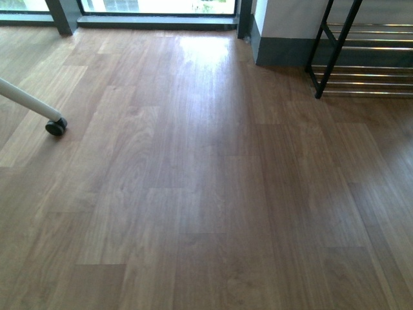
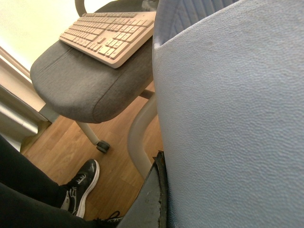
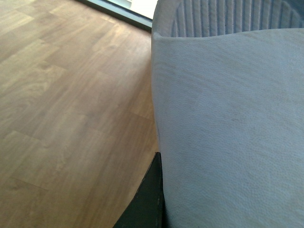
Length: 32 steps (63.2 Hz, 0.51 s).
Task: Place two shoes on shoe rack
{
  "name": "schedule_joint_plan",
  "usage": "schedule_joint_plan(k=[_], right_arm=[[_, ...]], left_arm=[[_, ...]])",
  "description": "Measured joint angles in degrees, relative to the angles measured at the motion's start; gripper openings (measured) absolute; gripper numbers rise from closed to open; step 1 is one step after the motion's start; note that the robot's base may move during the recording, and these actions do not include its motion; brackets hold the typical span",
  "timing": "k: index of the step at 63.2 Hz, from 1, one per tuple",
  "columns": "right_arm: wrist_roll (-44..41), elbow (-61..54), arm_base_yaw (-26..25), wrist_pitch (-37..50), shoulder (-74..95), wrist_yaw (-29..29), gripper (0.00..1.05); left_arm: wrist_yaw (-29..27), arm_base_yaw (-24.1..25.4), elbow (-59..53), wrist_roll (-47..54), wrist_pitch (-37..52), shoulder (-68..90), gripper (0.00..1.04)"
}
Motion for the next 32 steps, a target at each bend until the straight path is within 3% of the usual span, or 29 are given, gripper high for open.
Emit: schedule_joint_plan(k=[32], right_arm=[[0.15,0.02,-0.04,-0.02,-0.09,0.00,0.01]], left_arm=[[0.11,-0.04,-0.13,0.02,-0.02,0.00,0.02]])
